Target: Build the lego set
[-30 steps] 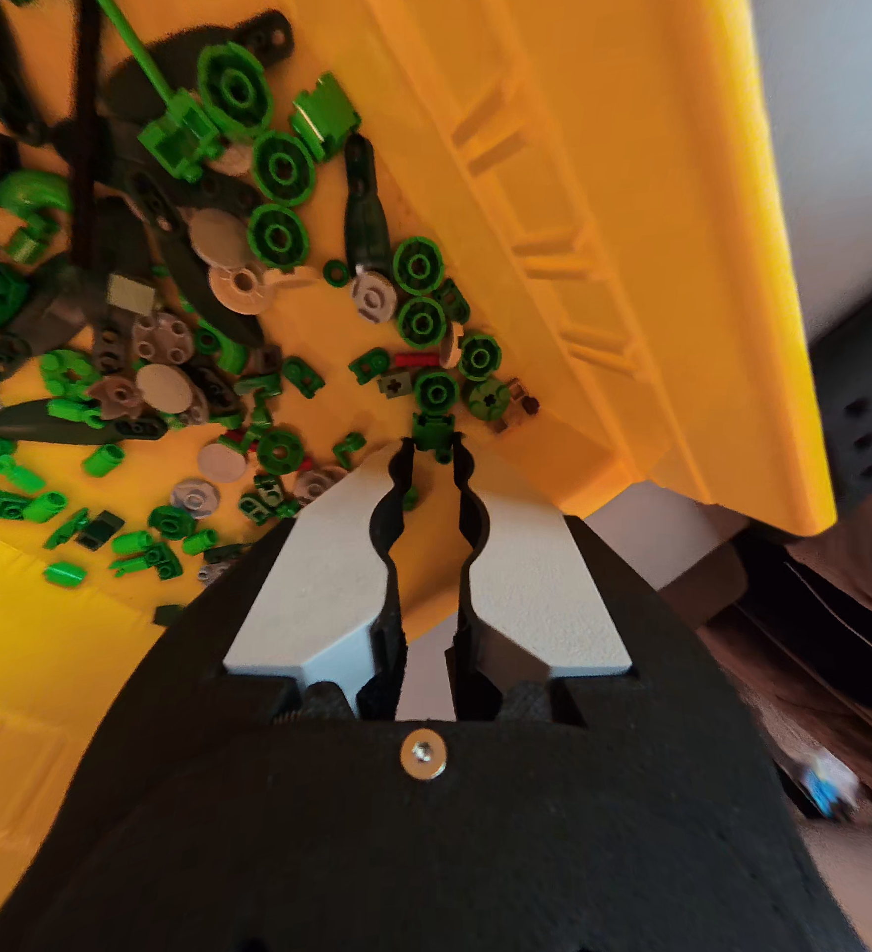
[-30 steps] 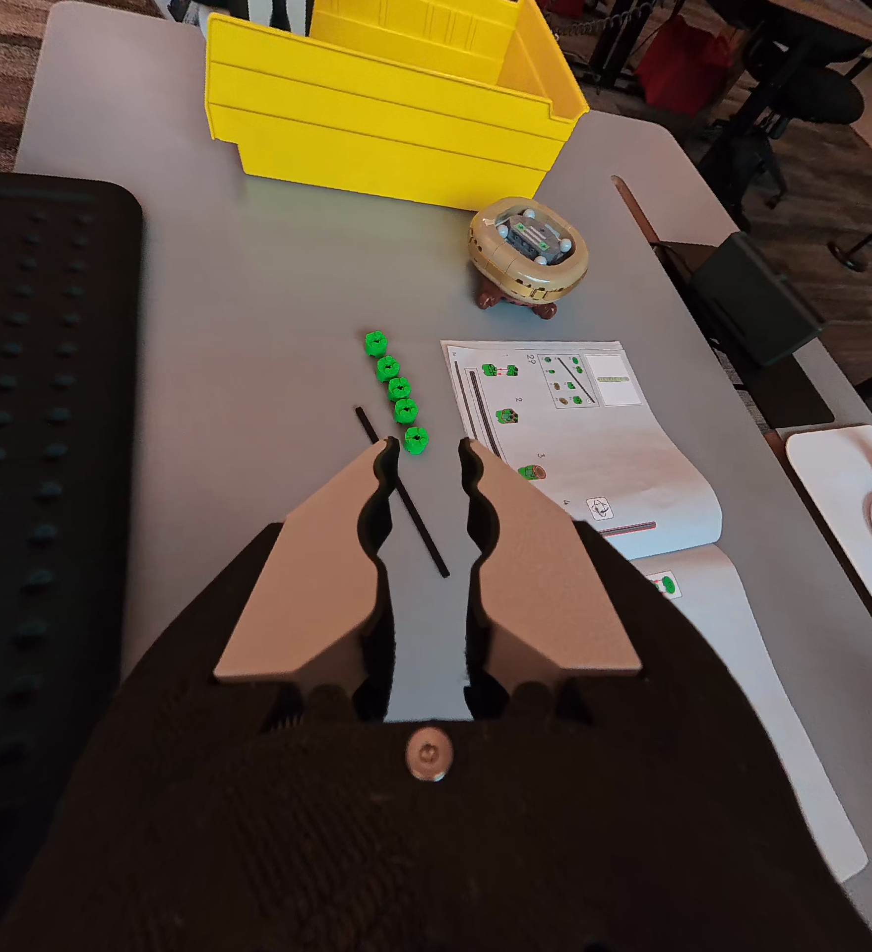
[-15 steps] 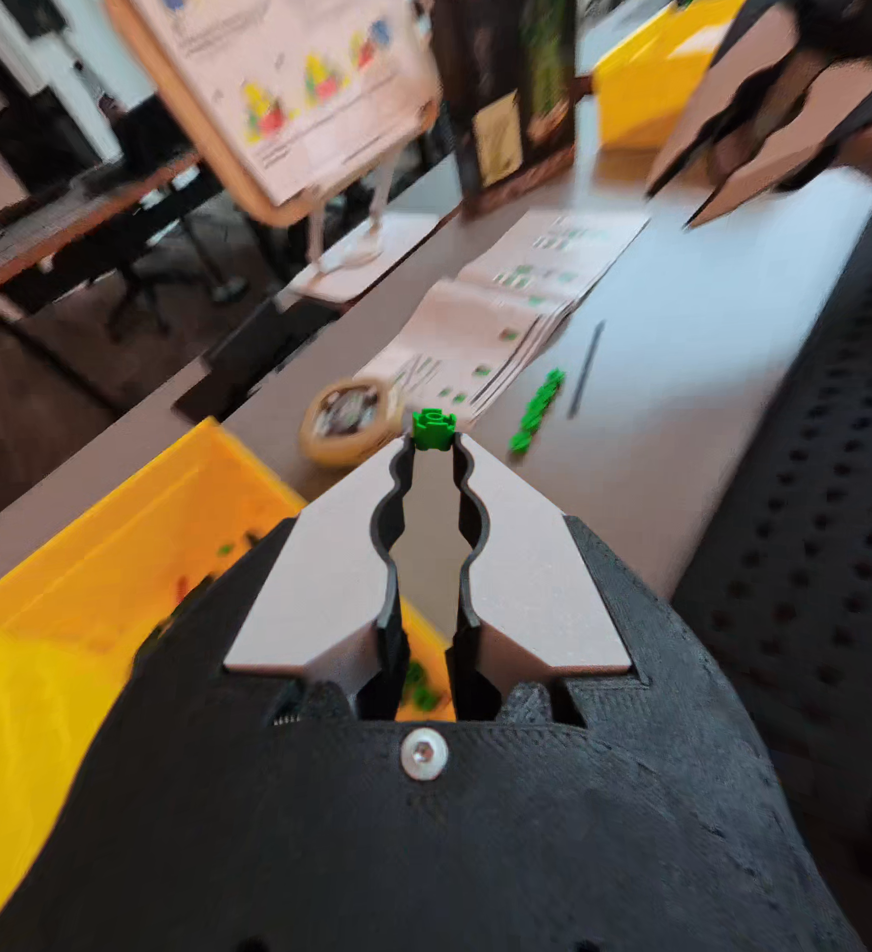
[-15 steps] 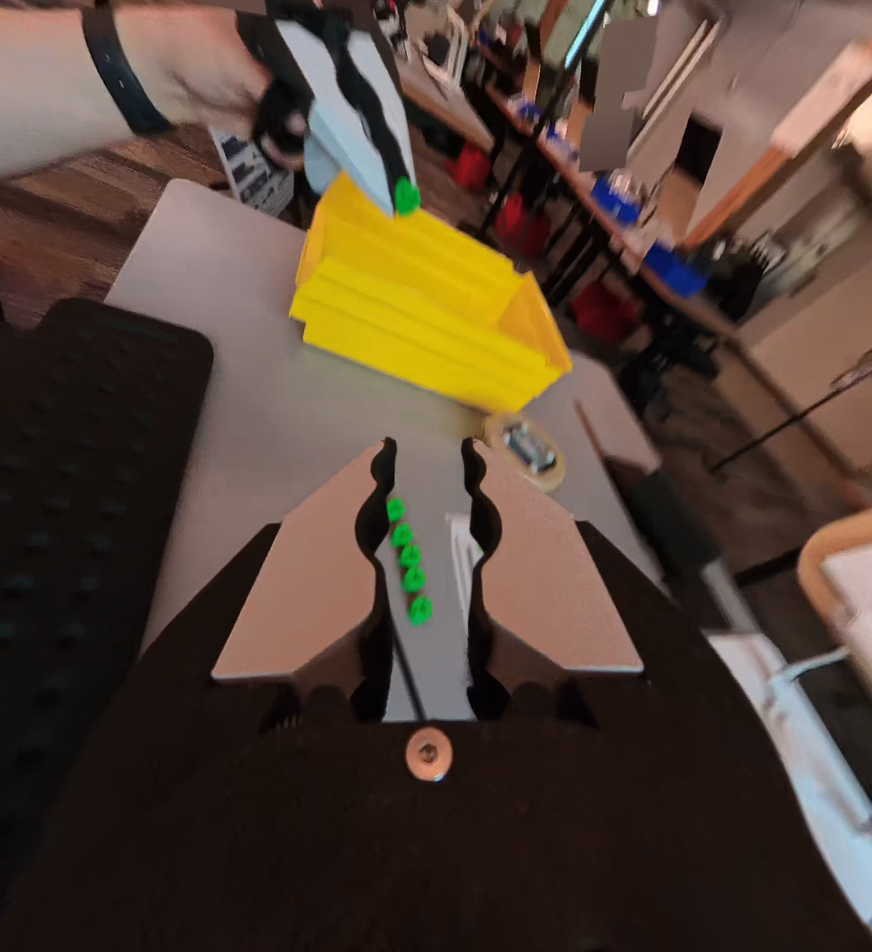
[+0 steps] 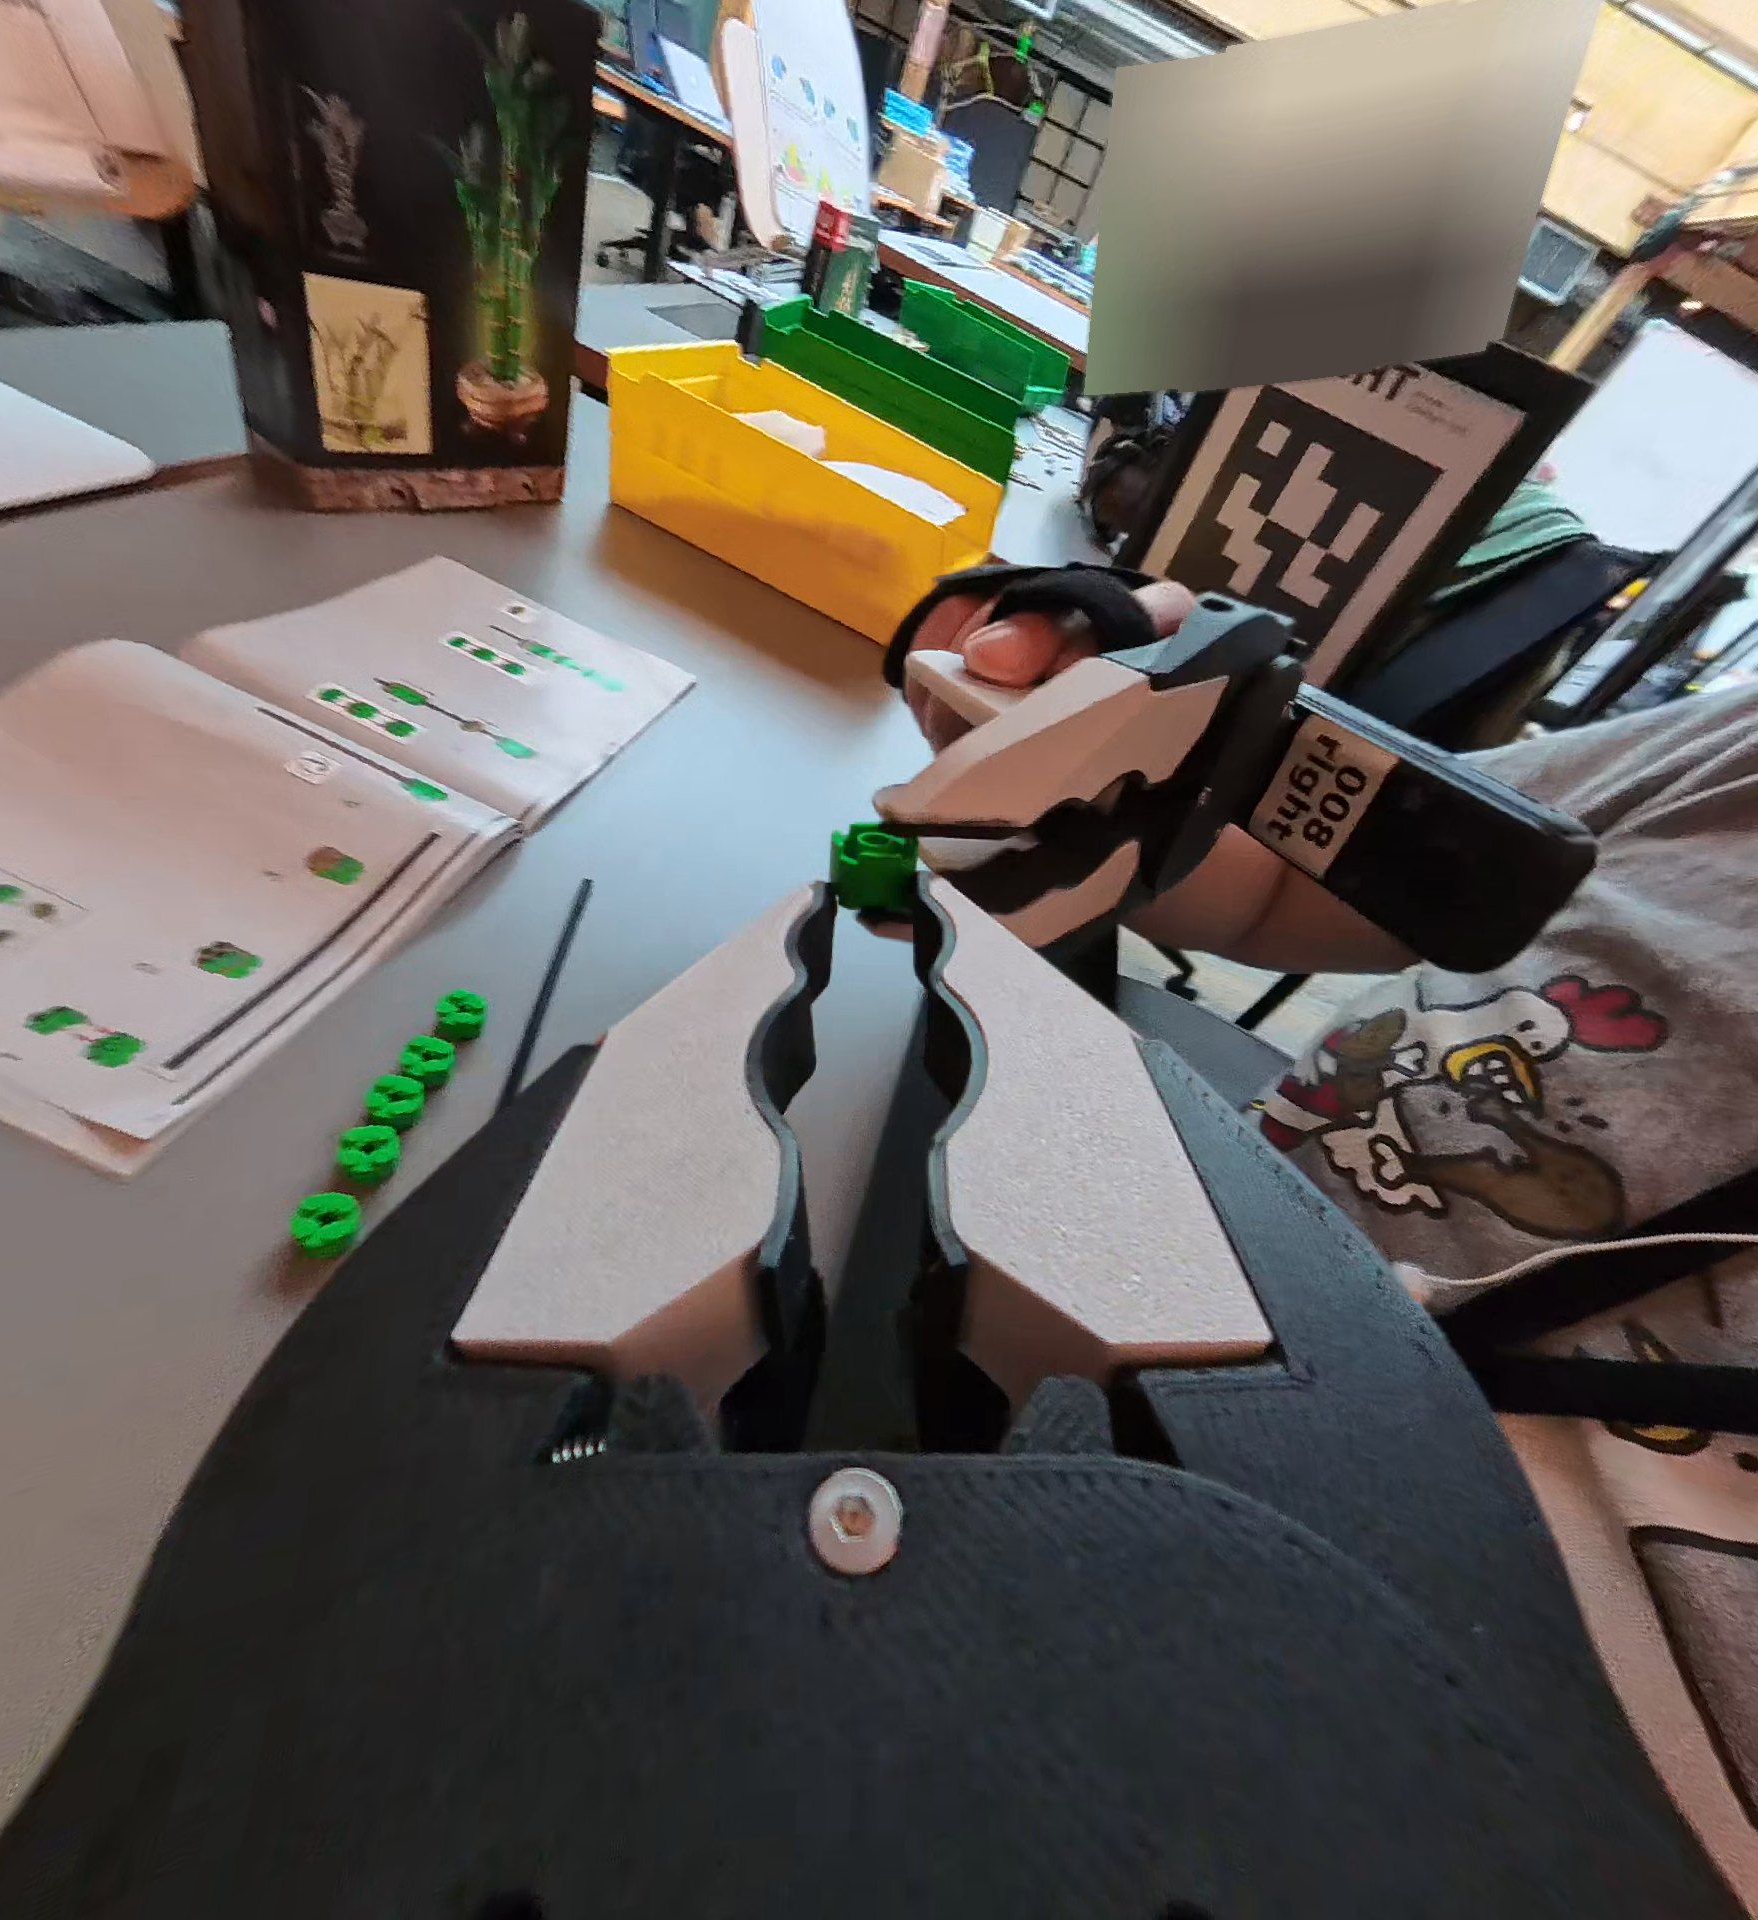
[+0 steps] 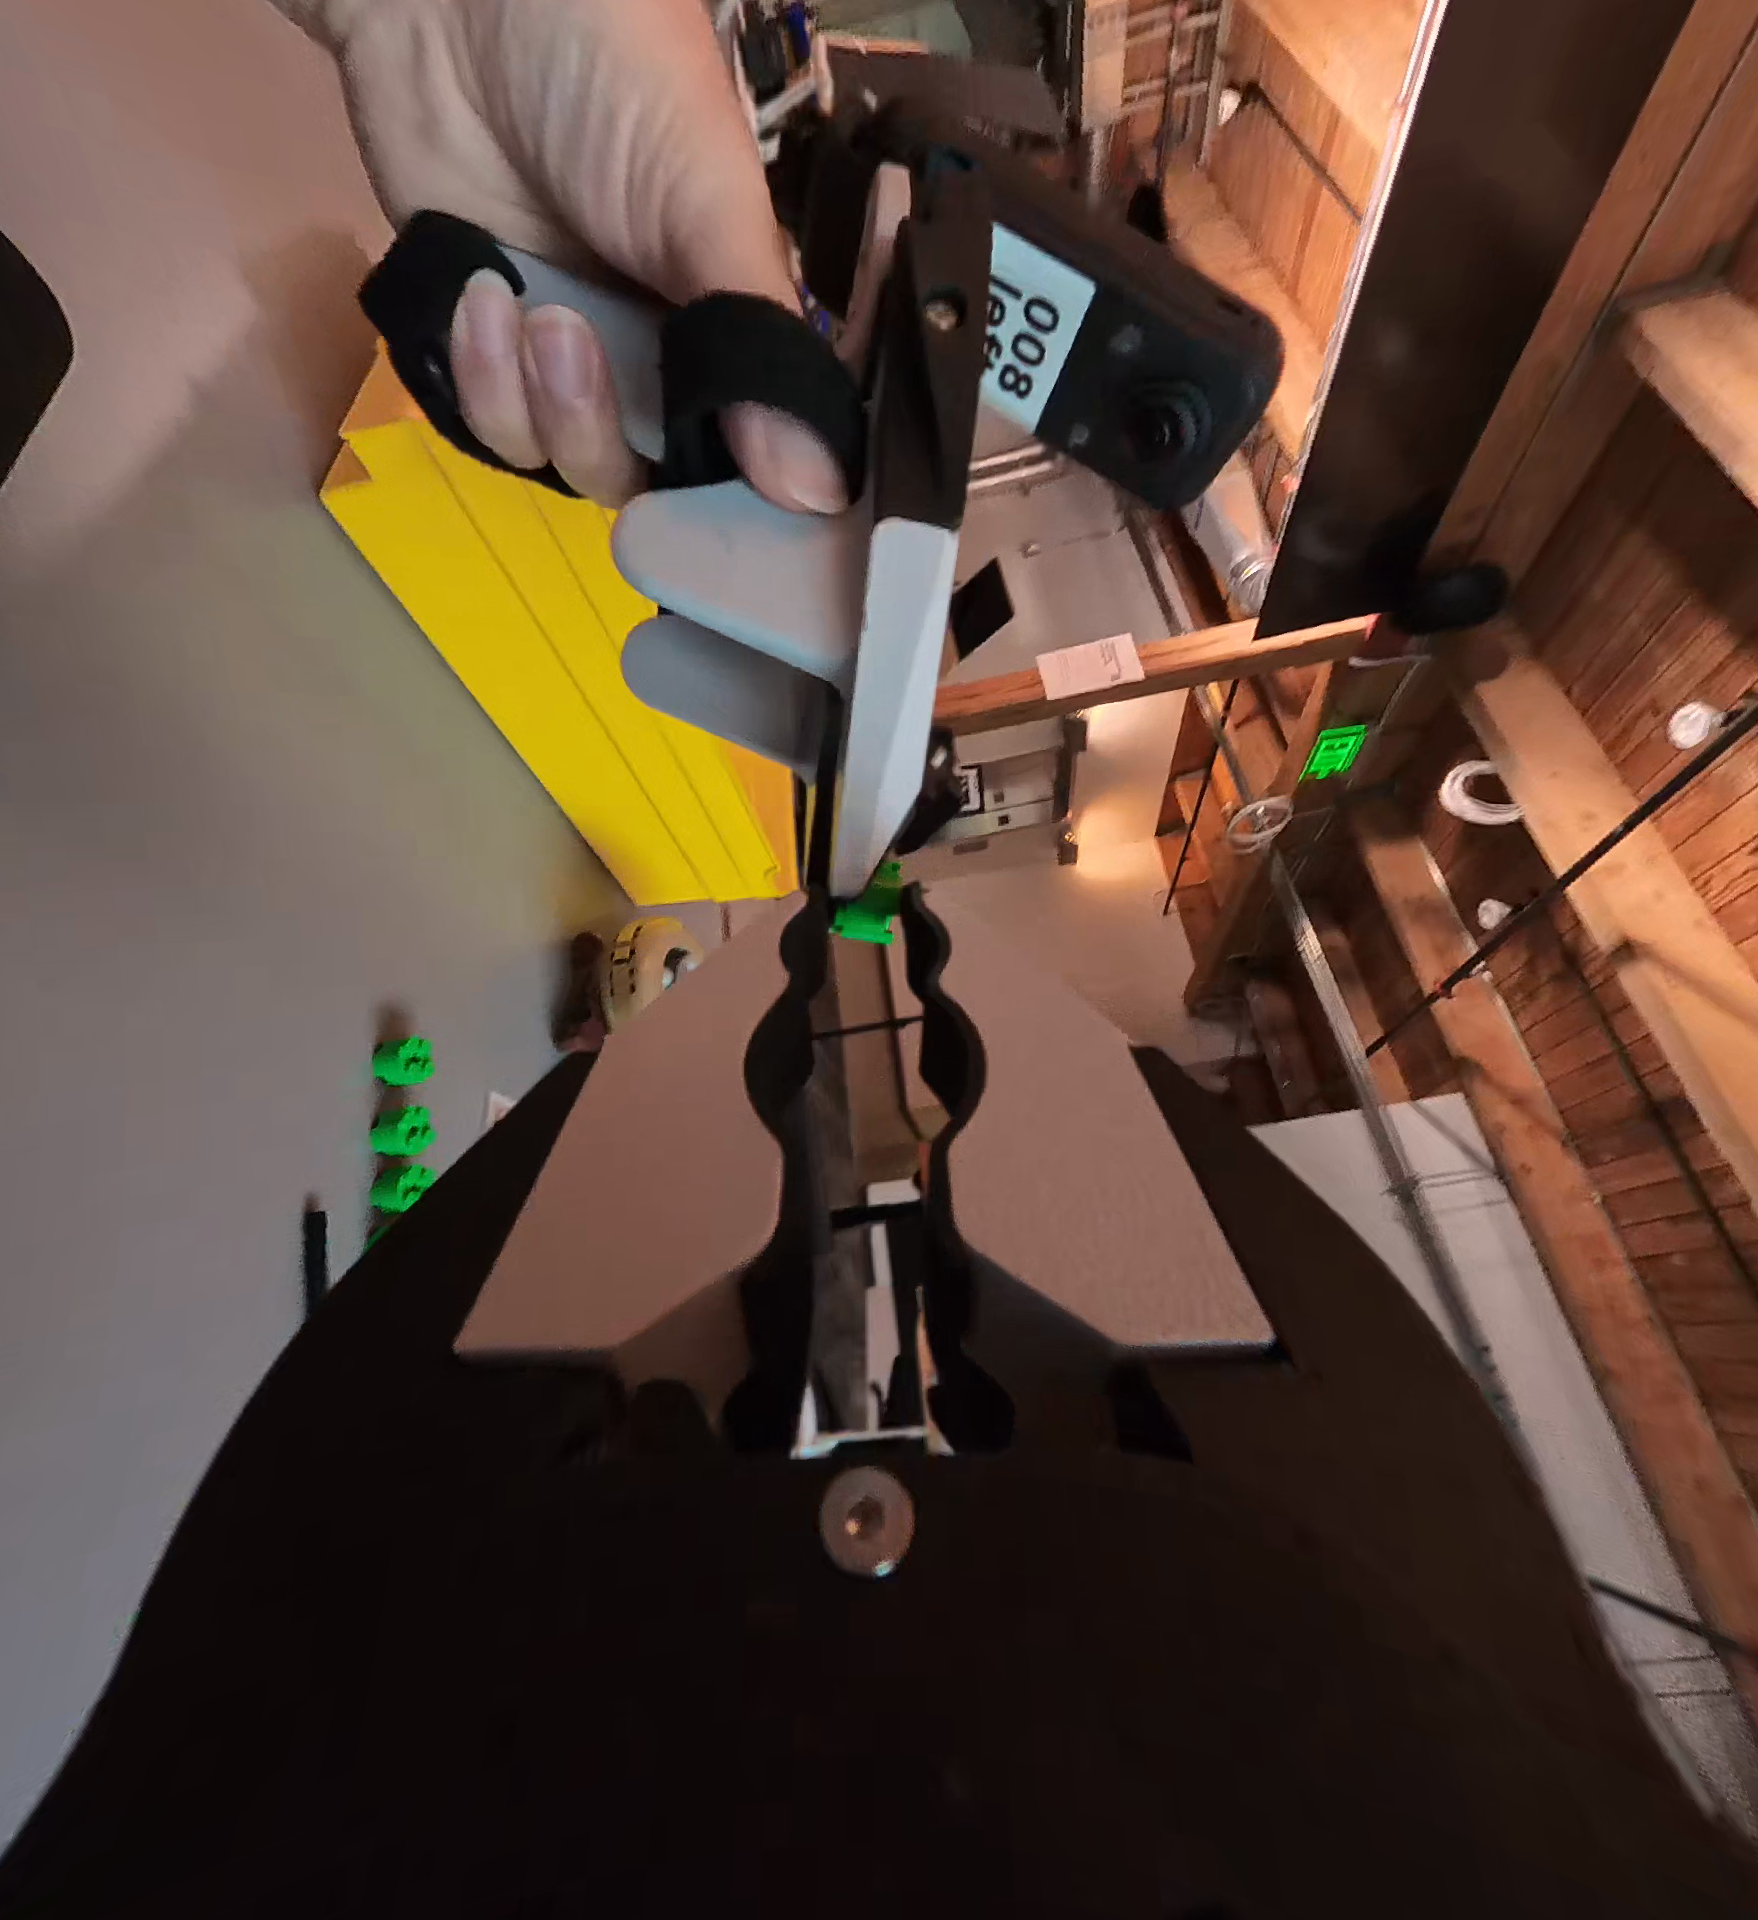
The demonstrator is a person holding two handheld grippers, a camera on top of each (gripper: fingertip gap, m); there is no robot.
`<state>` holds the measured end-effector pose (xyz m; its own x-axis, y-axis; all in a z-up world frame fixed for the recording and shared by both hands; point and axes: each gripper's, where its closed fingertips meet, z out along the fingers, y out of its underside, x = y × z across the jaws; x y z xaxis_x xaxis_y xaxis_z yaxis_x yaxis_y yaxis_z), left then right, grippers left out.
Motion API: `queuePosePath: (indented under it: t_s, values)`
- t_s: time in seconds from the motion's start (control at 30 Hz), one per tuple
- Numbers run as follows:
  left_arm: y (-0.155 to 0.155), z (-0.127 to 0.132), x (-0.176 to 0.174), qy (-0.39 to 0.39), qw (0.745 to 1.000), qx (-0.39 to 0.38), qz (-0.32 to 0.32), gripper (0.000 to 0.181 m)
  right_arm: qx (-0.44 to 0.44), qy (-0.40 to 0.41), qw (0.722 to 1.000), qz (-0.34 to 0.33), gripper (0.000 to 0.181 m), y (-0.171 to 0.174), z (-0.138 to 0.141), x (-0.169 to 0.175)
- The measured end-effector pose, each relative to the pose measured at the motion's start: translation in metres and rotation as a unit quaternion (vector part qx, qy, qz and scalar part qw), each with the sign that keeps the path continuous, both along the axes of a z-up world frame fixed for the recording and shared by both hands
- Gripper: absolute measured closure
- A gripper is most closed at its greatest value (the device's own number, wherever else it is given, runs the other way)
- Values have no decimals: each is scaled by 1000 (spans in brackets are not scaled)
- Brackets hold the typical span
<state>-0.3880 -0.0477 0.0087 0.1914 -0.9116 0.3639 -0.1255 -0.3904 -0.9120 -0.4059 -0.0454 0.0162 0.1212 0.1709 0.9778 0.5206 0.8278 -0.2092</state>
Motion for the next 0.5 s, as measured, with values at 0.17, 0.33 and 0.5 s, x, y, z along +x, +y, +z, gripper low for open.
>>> queuePosePath:
  t_s: [0.17,0.33,0.5]
  values:
    - [11,-12,8,11,999,-39,16,167,-108,-1,994,-15,171,11,-15,10]
    - [33,-17,-6,16,996,-33,79,134,-629,84,773,-21,171,69,-65,50]
    - [33,-27,-11,49,995,-16,90,141,-890,106,439,-58,171,102,-116,74]
